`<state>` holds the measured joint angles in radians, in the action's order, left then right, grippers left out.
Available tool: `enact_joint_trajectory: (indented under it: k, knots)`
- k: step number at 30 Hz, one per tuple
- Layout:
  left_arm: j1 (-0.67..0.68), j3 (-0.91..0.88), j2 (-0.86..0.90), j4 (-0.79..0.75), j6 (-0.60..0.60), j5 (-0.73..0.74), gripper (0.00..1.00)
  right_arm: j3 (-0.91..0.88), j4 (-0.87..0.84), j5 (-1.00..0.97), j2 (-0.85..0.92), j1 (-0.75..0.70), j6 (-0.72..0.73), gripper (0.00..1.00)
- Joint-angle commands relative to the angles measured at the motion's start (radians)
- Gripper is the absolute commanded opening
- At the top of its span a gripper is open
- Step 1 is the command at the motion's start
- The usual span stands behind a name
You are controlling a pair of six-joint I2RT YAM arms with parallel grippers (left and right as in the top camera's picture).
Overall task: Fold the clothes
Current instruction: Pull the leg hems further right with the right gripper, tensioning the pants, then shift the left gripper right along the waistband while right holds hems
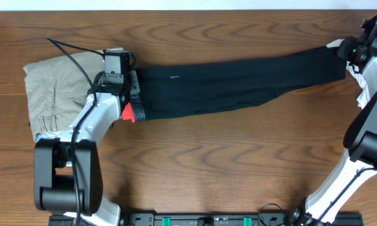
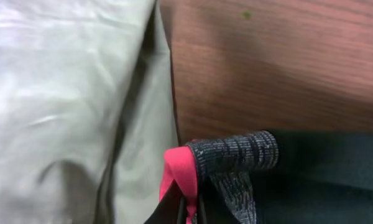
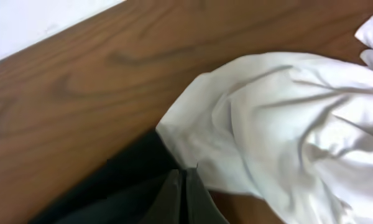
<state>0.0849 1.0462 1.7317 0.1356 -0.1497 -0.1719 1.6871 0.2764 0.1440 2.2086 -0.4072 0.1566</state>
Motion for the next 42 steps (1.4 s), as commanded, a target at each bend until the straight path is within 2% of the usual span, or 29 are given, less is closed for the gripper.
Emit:
enact_joint_trajectory:
  k: [1,3,8,12,14,18,20,21,28,31,33,34,42]
  knots:
    - [-0.005,0.022,0.028,-0.031,0.006,-0.020,0.08,0.002,-0.048,-0.032,0.058,0.015,0.069,0.05]
    - [-0.005,0.022,0.034,-0.041,0.006,-0.020,0.07,0.002,-0.091,-0.016,0.090,0.021,0.075,0.13]
    - [-0.005,0.022,0.034,-0.043,0.006,-0.021,0.08,0.002,-0.191,0.068,0.151,0.042,0.075,0.21]
    - [-0.005,0.022,0.034,-0.044,0.006,-0.020,0.08,0.002,-0.199,0.079,0.154,0.053,0.074,0.29]
    - [-0.005,0.022,0.034,-0.047,0.007,-0.021,0.17,0.005,-0.172,0.097,0.150,0.047,0.074,0.33]
    - [-0.005,0.025,0.027,-0.067,0.060,-0.021,0.58,0.012,-0.085,0.128,0.129,0.016,0.073,0.38]
    - [-0.005,0.030,0.017,-0.069,0.072,-0.021,0.71,0.013,-0.040,0.155,0.109,-0.006,0.055,0.40]
    - [-0.005,0.033,0.008,-0.070,0.075,-0.024,0.73,0.013,-0.018,0.173,0.097,-0.019,0.043,0.40]
    - [0.005,0.034,-0.090,-0.049,0.073,0.017,0.72,0.013,0.150,0.228,-0.008,-0.086,-0.025,0.43]
    - [0.022,0.034,-0.111,-0.006,0.066,0.127,0.61,0.013,0.235,0.229,-0.039,-0.102,-0.028,0.44]
    - [0.036,0.033,-0.107,0.029,0.064,0.166,0.47,0.013,0.294,0.231,-0.043,-0.105,-0.037,0.45]
    - [0.047,0.031,-0.100,0.045,0.059,0.174,0.45,0.013,0.327,0.231,-0.043,-0.105,-0.054,0.46]
    - [0.105,0.020,0.006,0.123,0.059,0.191,0.45,0.013,0.420,0.223,-0.013,-0.104,-0.104,0.55]
